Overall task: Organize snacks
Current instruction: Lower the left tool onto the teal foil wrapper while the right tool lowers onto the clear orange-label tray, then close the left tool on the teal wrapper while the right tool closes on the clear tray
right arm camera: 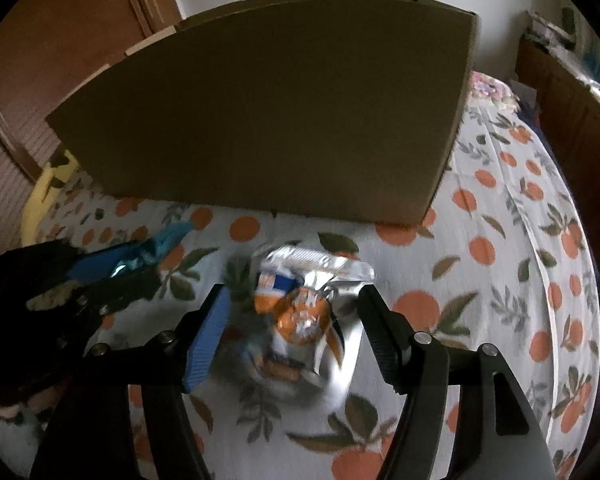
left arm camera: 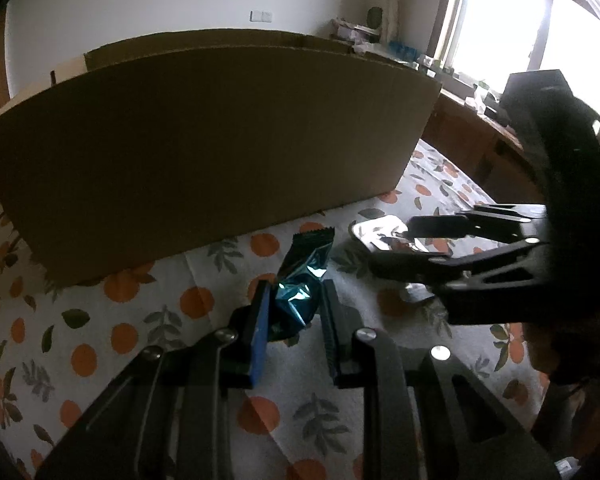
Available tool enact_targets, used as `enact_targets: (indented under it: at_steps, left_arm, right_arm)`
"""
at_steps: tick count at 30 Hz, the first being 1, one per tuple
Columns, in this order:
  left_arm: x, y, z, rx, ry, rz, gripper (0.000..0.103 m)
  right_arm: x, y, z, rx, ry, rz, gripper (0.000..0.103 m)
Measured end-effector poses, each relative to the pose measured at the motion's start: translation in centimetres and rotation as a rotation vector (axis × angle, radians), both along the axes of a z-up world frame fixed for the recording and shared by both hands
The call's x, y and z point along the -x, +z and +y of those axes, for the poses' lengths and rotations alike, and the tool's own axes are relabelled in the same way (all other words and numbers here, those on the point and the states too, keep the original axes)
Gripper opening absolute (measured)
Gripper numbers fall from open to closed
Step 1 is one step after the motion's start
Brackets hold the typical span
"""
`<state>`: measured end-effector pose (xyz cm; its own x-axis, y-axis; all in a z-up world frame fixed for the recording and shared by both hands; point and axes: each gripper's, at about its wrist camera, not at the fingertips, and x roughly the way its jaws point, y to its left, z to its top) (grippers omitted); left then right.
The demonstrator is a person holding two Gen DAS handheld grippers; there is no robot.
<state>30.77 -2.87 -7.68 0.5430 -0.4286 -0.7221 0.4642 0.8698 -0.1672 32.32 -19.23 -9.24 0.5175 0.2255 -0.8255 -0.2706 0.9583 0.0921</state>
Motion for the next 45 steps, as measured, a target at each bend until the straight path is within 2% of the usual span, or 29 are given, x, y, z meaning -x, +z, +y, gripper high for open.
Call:
enact_targets:
  at_steps: [4,13,14,16,17,30,33,45]
  left_arm:
    - [0.6,0.6,0.4,0.012,0.008,-0.010,0.021]
    - [2.1,1.6,1.0,0.034,0.024,-0.028,0.021]
    - [2.2,1.7,1.1,0.034,0.026,-0.031,0.021]
    - [2.5,2.1,1.3,0.037,0.028,-0.035,0.021]
    - [2.6,2.2,1.3,0.036,0.029,-0.038,0.021]
    - [3.3,2.8,1.2,0.037,0.027,-0.048,0.021]
    - [3.4,3.0,1.1,0.041,0.027,-0.050,0.021]
    - [3.5,3.4,0.9,0.045,0.026,-0.056,0.021]
  right_arm:
    - [0.7,-0.3,0.7,0.110,0.010,-0.027,0.068]
    - [1.2,-0.4,-1.0,0.103,0.000,-0.021,0.068]
    - [1.2,-0.4,-0.7,0.103,0.005,-0.018,0.061]
    - [1.5,-0.3,-1.0,0.088,0.029,-0.010,0.050]
    - [1.9,0.0,-1.0,0.075,0.045,-0.014,0.042]
    - [3.9,1.4,-1.2,-0.015,0.064,-0.035,0.037]
    - [4.0,2.0,-1.4,-0.028,0.063,-0.051,0.031]
    - [4.9,3.4,-1.5,-0.077,0.076,-0.079,0.029]
